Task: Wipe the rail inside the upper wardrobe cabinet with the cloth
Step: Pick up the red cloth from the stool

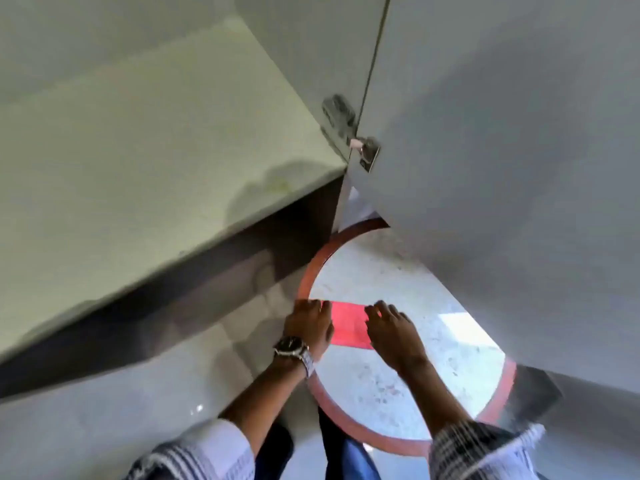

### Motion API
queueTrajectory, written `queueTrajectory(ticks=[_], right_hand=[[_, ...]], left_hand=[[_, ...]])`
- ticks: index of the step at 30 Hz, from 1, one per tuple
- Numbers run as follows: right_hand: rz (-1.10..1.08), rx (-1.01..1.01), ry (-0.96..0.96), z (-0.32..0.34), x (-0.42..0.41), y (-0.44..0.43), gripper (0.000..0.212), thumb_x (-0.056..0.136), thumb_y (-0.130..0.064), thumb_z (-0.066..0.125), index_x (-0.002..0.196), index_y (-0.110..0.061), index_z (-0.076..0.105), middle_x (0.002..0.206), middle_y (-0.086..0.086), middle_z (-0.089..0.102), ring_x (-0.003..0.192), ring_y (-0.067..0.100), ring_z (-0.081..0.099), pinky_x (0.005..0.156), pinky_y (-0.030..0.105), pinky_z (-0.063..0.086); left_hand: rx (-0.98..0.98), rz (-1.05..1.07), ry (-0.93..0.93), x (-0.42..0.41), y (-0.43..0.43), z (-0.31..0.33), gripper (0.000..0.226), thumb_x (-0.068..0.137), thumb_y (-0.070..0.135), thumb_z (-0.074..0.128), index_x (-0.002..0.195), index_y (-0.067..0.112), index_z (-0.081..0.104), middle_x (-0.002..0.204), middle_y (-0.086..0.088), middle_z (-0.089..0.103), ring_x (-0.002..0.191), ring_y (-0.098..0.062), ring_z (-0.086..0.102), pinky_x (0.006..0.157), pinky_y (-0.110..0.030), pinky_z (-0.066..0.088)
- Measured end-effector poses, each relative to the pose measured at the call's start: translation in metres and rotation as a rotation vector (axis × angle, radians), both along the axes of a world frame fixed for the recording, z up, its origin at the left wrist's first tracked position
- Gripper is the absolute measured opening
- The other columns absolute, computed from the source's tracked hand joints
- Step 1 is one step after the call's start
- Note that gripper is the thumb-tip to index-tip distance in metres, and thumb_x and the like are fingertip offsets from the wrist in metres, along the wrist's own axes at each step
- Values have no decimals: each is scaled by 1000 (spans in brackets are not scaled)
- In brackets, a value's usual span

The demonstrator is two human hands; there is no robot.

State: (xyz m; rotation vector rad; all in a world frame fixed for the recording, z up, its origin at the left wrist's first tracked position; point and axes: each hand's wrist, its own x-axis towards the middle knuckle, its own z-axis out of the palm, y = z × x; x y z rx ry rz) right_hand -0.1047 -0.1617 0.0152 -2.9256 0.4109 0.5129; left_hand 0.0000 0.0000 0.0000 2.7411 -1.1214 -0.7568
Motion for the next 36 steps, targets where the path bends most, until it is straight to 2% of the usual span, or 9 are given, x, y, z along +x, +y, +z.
queueTrajectory(ticks=[3, 7, 13, 17, 20, 24, 28, 32, 36], right_hand=[[-15, -8, 72, -79, 2, -20, 37, 102, -22, 49, 138, -16, 49, 135, 5, 52, 118, 27, 53, 92, 38, 50], [-70, 8, 207, -143, 25, -22, 60, 96, -46, 58, 146, -21, 36, 138, 1, 50, 127, 26, 44, 99, 42, 39], [80, 43, 325, -128, 29, 12, 34, 101, -22, 50, 134, -17, 44, 132, 5, 49, 120, 28, 50, 93, 42, 43], [213, 109, 227, -41, 52, 32, 36, 96, -23, 58, 131, -15, 52, 124, 6, 57, 106, 26, 62, 84, 40, 50], [417, 40, 147, 51, 98, 48, 53, 49, -29, 95, 96, -17, 74, 78, 2, 71, 62, 18, 69, 50, 26, 53], [567, -14, -16, 160, 168, 61, 66, 21, -51, 94, 78, -25, 74, 56, -5, 66, 44, 8, 63, 37, 17, 45], [736, 59, -10, 278, 228, 78, 37, 94, -31, 64, 127, -18, 57, 121, 15, 64, 110, 31, 66, 91, 44, 53], [788, 133, -112, 384, 295, 101, 39, 95, -20, 54, 130, -30, 41, 125, 3, 53, 108, 32, 62, 91, 41, 49], [909, 0, -454, 537, 370, 162, 40, 96, -29, 52, 133, -32, 36, 126, 4, 49, 101, 31, 65, 82, 41, 54]], left_hand=[[-1, 345, 112, -9, -19, -77, 51, 98, 35, 54, 140, 8, 47, 139, -15, 53, 124, -32, 54, 95, -44, 51], [112, 736, 249, -7, -22, -139, 56, 97, 37, 57, 139, 7, 36, 135, -14, 48, 126, -32, 49, 89, -43, 52], [238, 695, 318, -1, 8, -114, 42, 104, 33, 47, 138, 9, 41, 138, -10, 49, 131, -28, 44, 101, -39, 46], [178, 736, 276, 12, 39, -31, 33, 104, 30, 42, 135, 16, 41, 139, -2, 47, 131, -21, 44, 104, -32, 46], [24, 851, 251, 40, 63, 46, 34, 103, 24, 44, 134, 14, 39, 137, -4, 54, 129, -24, 50, 103, -32, 45], [-146, 884, 175, 76, 85, 145, 49, 103, 33, 45, 147, 15, 31, 138, -5, 55, 127, -20, 54, 104, -28, 45], [-377, 980, 118, 94, 112, 243, 36, 94, 46, 58, 124, 28, 48, 89, 1, 59, 84, -13, 61, 82, -23, 52], [-736, 1095, -238, 131, 161, 317, 37, 59, 53, 66, 85, 34, 49, 61, -1, 61, 54, -7, 57, 58, -24, 47], [-982, 973, -461, 218, 233, 467, 29, 75, 23, 79, 87, 34, 55, 69, 13, 67, 51, 0, 54, 52, -21, 47]])
